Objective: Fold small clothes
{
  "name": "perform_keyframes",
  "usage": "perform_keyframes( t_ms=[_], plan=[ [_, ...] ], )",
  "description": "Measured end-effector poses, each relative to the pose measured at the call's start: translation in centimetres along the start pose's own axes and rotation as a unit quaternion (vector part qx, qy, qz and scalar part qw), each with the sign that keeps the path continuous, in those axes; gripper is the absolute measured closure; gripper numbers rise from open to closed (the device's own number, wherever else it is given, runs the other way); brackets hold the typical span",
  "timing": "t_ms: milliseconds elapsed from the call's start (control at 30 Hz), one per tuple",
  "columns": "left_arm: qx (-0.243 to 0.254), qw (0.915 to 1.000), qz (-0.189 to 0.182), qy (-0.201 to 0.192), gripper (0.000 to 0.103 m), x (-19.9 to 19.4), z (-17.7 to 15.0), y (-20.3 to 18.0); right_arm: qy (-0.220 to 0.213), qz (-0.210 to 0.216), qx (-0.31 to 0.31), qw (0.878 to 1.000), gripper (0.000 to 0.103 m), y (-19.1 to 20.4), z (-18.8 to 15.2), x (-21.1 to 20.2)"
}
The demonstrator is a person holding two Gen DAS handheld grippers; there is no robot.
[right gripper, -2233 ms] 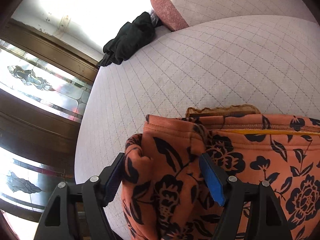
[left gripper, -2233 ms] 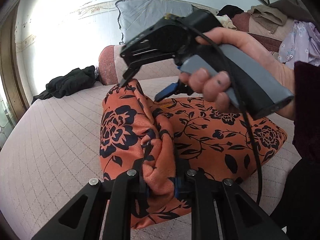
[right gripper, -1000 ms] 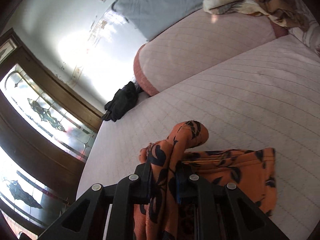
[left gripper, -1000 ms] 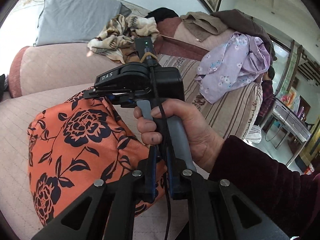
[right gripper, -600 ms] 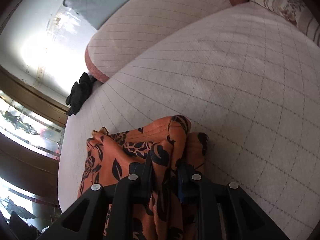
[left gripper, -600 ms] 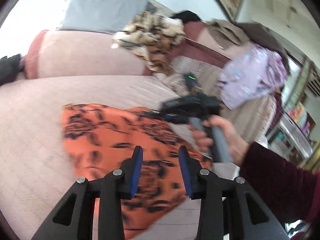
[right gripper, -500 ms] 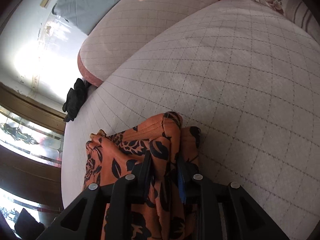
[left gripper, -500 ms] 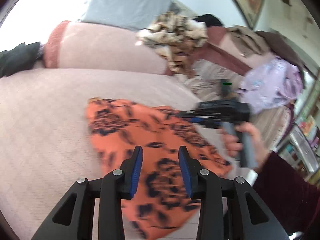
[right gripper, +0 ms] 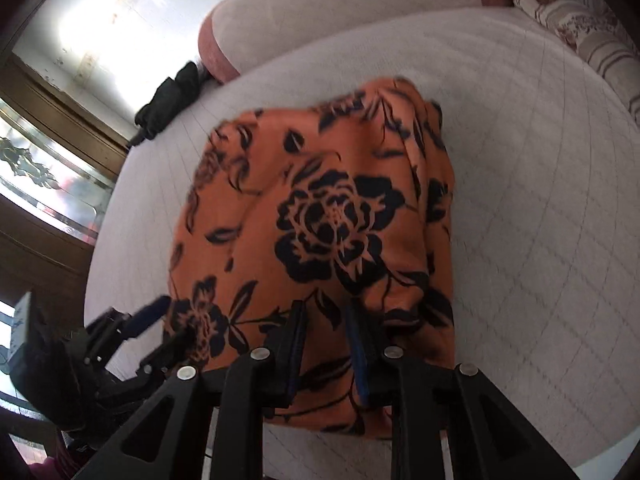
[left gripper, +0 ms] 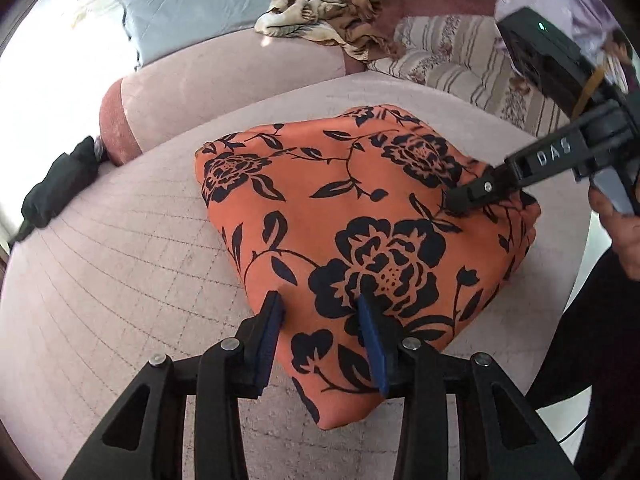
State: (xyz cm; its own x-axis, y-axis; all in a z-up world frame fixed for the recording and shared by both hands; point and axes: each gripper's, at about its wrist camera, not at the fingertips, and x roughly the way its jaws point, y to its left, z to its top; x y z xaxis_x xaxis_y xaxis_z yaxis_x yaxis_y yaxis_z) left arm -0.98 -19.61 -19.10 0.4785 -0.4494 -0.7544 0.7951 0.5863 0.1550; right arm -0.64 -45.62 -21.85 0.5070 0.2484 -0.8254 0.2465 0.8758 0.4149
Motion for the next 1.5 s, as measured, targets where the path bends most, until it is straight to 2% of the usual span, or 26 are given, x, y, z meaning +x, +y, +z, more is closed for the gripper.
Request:
perform_keyframes(
  t_ms=[67,167,233,300,400,467,500,567,633,700,767,833,933,1033,1067,1200,1333,1500],
  plan=[
    [0.009,0.9999,0.005,0.0,0.062,-0.4,-0.4,-0.3,-0.001,0.0,0.002,1.0,0.081,-0.1,-0.3,-0.6],
    [-0.018,0.9997,-0.014,0.0,0.06,-0.4,-0.5,0.8,0.018,-0.025,-0.008,1.0,0.081,0.8,0.5,-1.1],
    [-0.041,0.9987,-0.029,0.005,0.057,-0.3,-0.3,1.5,-0.005,-0.044,-0.022,0.999,0.08,1.7,2.0,-1.8],
    [-0.055,0.9979,-0.032,0.012,0.052,0.0,-0.3,2.0,-0.031,-0.054,-0.01,0.998,0.078,1.9,4.5,-1.8],
    [-0.075,0.9962,-0.04,0.02,0.045,0.6,-0.4,2.4,-0.032,-0.067,0.028,0.997,0.078,1.1,8.4,0.4],
    [-0.101,0.993,-0.056,0.029,0.04,1.1,-0.6,3.1,0.0,-0.109,0.051,0.993,0.079,-0.4,10.6,3.8],
    [-0.116,0.9904,-0.065,0.036,0.038,1.5,-0.8,3.3,0.014,-0.114,0.067,0.991,0.078,-1.5,11.6,5.3],
    [-0.14,0.9856,-0.081,0.048,0.033,2.0,-1.0,4.0,0.007,-0.105,0.095,0.99,0.079,-2.1,13.0,5.7],
    [-0.146,0.9843,-0.083,0.056,0.028,2.3,-1.2,4.2,-0.019,-0.109,0.09,0.99,0.077,-0.6,14.1,4.5],
    [-0.153,0.9828,-0.082,0.063,0.025,2.6,-1.1,4.5,-0.04,-0.071,0.059,0.995,0.077,1.9,14.7,3.9],
    [-0.163,0.9799,-0.091,0.069,0.024,2.8,-1.2,4.8,-0.024,-0.02,0.036,0.999,0.077,4.4,15.0,4.5],
    [-0.167,0.9791,-0.093,0.071,0.023,3.3,-1.2,5.0,-0.006,0.012,0.011,1.0,0.077,6.8,15.1,5.8],
    [-0.163,0.9802,-0.089,0.07,0.022,3.5,-1.1,5.0,0.015,0.001,-0.013,1.0,0.077,9.0,15.3,9.1],
    [-0.16,0.9813,-0.084,0.067,0.021,3.6,-0.9,4.9,0.034,-0.022,-0.008,0.999,0.078,8.5,15.8,13.3],
    [-0.159,0.9813,-0.085,0.066,0.021,3.5,-1.0,4.9,0.024,-0.018,-0.008,1.0,0.078,8.2,16.1,13.9],
    [-0.158,0.9819,-0.082,0.064,0.02,3.4,-0.9,4.9,0.013,-0.008,-0.009,1.0,0.079,8.1,15.5,11.8],
    [-0.159,0.983,-0.069,0.06,0.02,2.5,-0.7,4.8,-0.018,0.001,-0.025,1.0,0.078,7.2,12.8,7.0],
    [-0.16,0.985,-0.047,0.045,0.02,1.5,-0.4,4.3,-0.044,-0.006,-0.008,0.999,0.078,4.2,8.8,1.8]
  ],
)
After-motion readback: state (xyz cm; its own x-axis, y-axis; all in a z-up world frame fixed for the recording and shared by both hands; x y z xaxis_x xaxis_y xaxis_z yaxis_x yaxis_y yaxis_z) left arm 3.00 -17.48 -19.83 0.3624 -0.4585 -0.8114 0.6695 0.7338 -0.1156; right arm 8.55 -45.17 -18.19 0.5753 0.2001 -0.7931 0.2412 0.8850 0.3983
